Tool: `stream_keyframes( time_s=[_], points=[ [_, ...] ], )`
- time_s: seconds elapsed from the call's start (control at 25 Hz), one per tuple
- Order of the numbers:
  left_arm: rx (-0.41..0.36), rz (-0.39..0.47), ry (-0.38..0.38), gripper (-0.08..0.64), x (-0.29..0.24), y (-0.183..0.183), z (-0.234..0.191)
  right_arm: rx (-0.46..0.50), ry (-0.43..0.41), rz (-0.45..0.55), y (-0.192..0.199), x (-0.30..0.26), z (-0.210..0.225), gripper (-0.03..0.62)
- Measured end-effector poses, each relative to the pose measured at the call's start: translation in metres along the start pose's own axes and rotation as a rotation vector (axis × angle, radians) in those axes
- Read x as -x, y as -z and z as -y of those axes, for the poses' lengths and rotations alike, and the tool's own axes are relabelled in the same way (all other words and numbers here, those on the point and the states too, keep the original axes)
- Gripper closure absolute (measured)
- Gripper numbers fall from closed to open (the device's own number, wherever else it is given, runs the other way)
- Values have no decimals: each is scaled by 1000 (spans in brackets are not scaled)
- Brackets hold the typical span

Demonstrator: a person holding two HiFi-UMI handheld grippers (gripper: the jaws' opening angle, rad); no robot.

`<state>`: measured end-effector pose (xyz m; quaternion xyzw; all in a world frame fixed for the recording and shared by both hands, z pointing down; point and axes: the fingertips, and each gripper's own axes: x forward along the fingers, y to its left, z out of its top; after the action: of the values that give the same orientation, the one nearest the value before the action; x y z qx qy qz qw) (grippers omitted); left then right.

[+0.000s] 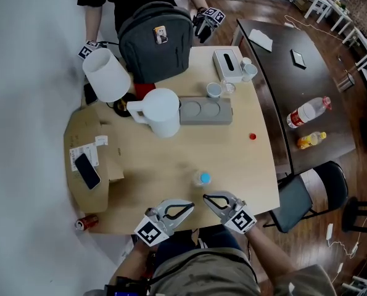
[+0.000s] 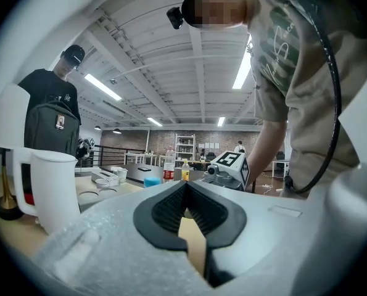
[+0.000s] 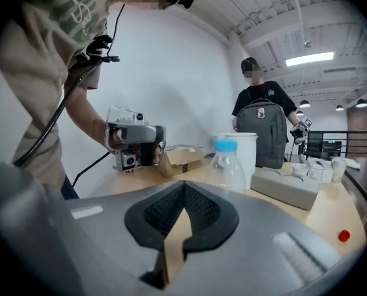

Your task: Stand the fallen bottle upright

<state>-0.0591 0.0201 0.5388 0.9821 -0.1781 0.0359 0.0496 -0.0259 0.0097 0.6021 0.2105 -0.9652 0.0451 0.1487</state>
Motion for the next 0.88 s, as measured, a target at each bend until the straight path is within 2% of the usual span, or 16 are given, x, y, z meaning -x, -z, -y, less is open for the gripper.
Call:
stream_keyframes(
  time_s=[0.12, 0.28, 0.44, 0.6, 0.88],
  points=[
    [-28, 15, 8, 558, 1, -1, -1, 50, -13, 5, -14, -4, -5, 589],
    [-28, 12, 52, 558, 7, -1, 10, 74, 3, 22, -35, 4, -11, 589],
    [-72, 42, 64, 558, 15, -7, 4, 9, 84, 92, -50, 10, -6, 589],
    [-37, 25, 69, 558, 22, -3, 18, -43, 130, 146, -58, 17, -14, 589],
    [-26, 43, 48, 558, 12, 0, 51, -27, 76, 121, -47, 32, -28, 589]
  ],
)
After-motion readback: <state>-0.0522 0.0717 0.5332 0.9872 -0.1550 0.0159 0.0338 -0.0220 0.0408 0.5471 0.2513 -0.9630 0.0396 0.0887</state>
